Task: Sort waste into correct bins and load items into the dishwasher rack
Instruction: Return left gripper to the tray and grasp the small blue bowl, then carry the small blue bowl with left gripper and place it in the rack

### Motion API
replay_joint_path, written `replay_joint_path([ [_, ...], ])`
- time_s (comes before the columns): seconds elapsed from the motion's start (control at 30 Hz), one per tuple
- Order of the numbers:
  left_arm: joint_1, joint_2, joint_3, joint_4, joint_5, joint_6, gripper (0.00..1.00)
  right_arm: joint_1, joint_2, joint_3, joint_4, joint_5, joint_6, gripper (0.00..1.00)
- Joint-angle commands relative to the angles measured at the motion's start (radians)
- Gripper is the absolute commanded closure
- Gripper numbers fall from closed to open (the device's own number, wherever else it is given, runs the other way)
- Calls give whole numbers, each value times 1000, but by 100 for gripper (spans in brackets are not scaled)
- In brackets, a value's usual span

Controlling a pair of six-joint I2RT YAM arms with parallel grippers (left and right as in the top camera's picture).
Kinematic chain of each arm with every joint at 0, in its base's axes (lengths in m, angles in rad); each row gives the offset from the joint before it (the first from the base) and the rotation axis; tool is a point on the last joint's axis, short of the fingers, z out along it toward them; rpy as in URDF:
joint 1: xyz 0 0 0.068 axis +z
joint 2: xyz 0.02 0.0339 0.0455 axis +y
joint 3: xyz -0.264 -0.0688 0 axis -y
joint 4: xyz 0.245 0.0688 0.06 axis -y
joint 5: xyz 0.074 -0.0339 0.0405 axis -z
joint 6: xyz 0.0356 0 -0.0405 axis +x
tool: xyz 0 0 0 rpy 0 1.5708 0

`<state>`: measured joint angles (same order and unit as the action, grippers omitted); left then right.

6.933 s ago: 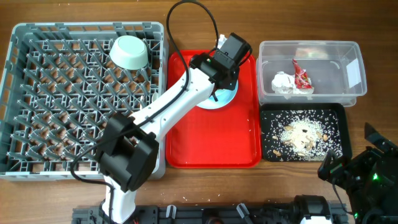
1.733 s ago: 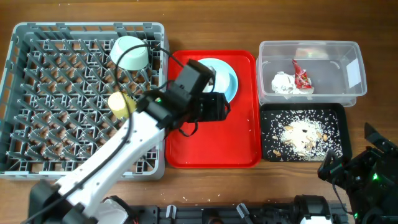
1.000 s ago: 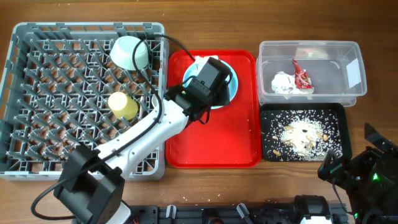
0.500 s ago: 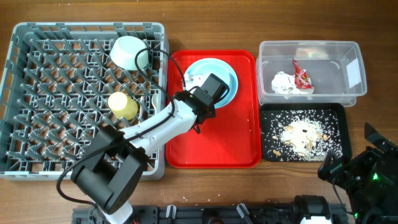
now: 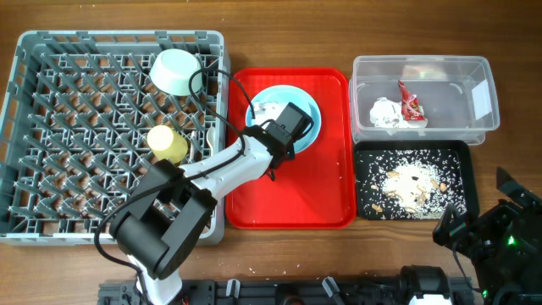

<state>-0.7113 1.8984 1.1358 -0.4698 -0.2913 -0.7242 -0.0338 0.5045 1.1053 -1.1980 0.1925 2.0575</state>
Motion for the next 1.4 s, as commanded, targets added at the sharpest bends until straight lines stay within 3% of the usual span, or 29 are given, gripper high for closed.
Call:
replay_joint_path([
  [0.0, 8, 11, -6, -93, -19, -18, 96, 0, -3, -3, -1, 17, 14, 0],
  [0.23, 8, -21, -2, -360, -13, -18, 96, 0, -3, -3, -1, 17, 13, 0],
  [0.47, -9, -271, 39, -504, 31, -17, 96, 0, -3, -3, -1, 17, 14, 0],
  [0.53, -29, -367, 43, -443, 84, -17, 95, 0, -3, -3, -1, 17, 14, 0],
  [0.6, -77, -434, 43, -264, 93, 72, 80, 0, -3, -3, -1, 17, 14, 0],
  [0.73, -110, -383, 43, -134, 93, 118, 67, 0, -3, -3, -1, 18, 14, 0],
  [1.2, -117, -5, 42, 49, 87, 118, 71, 0, -3, -3, -1, 18, 14, 0],
  [1.23, -117, 4, 42, 48, 80, 118, 76, 0, -3, -3, -1, 17, 14, 0],
  [1.3, -117, 10, 43, 43, 61, 119, 96, 0, -3, -3, -1, 17, 14, 0],
  [1.37, -116, -2, 43, 43, 58, 118, 96, 0, -3, -3, -1, 17, 14, 0],
])
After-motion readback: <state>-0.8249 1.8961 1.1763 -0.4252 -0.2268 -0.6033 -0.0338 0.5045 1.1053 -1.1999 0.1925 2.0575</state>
